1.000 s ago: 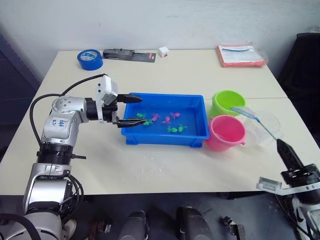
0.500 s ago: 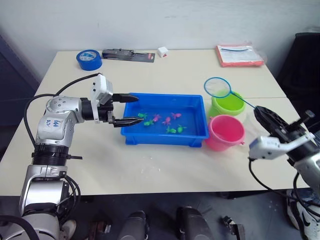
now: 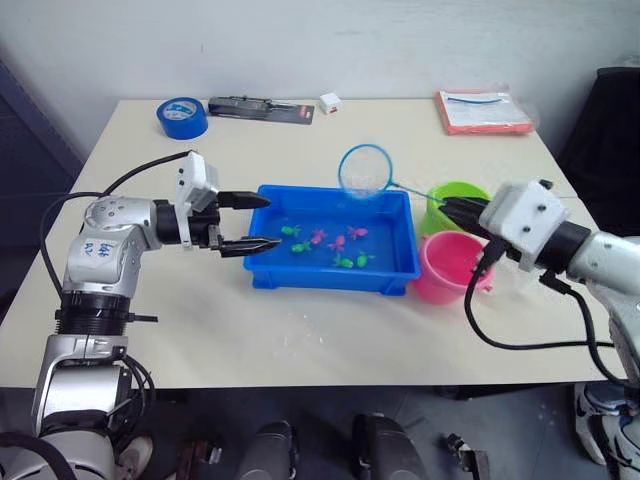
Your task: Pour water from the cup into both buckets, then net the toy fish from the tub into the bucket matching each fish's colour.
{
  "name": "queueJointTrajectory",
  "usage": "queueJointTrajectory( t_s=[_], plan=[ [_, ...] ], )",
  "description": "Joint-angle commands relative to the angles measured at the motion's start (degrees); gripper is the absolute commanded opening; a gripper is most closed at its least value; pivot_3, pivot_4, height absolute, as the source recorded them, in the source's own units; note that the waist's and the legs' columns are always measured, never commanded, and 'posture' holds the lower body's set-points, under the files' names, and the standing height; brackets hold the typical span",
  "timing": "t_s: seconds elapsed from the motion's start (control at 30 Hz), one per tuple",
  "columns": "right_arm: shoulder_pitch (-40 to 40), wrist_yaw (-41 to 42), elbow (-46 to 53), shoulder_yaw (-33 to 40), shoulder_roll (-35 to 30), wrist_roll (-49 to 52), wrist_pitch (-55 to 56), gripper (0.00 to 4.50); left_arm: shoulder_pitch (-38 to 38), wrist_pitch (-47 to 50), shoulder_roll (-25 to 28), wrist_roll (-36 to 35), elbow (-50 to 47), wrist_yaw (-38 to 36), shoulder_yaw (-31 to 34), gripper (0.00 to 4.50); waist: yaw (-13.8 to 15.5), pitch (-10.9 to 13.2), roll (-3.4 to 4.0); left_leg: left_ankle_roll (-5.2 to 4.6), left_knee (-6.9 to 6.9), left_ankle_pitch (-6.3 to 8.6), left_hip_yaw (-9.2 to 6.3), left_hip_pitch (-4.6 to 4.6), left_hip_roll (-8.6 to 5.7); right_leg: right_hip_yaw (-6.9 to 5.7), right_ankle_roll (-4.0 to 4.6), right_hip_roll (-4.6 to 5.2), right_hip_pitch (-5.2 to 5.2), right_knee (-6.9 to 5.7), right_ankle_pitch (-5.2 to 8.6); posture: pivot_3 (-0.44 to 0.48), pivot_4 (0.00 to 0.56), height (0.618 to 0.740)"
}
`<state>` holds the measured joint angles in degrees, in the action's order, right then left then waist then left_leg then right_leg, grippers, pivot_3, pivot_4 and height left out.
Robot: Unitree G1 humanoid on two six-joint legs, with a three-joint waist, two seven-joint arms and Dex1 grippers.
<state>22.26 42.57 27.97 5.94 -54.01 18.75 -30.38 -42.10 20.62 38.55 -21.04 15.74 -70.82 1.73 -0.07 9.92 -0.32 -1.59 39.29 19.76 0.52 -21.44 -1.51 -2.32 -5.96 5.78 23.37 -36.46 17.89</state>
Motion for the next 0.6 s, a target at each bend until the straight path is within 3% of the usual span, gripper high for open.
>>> queueJointTrajectory(
  t_s=[0.03, 0.33, 0.6],
  plan=[
    [4.31, 0.94, 1.53, -0.46, -1.06, 6.44, -13.52, 0.80, 0.36, 0.24, 1.34, -0.83, -2.93, 0.09, 1.28, 4.50, 0.00, 0.00, 0.00, 0.00, 0.00, 0.00, 0.00, -0.01, 0.00, 0.00, 0.00, 0.01, 0.00, 0.00, 0.00, 0.000, 0.150, 0.737],
    [15.93, -3.98, -1.89, -1.11, 1.95, 15.34, -45.03, 0.80, 3.83, 3.18, 3.73, -0.83, -6.30, -0.09, 0.71, 4.50, -0.13, 0.00, 0.00, 0.02, 0.00, 0.01, -0.07, -0.13, -0.01, 0.01, 0.00, 0.11, 0.12, 0.00, 0.00, 0.000, 0.150, 0.737],
    [24.47, -5.61, -7.24, -0.10, 3.89, 19.22, -61.11, 0.80, 4.80, 5.11, 4.02, -1.42, -8.02, 0.32, 1.07, 4.50, -0.04, 0.00, 0.00, 0.03, -0.03, 0.01, -0.08, -0.17, -0.05, 0.02, 0.00, 0.15, 0.18, 0.00, 0.00, 0.000, 0.150, 0.737]
  ],
)
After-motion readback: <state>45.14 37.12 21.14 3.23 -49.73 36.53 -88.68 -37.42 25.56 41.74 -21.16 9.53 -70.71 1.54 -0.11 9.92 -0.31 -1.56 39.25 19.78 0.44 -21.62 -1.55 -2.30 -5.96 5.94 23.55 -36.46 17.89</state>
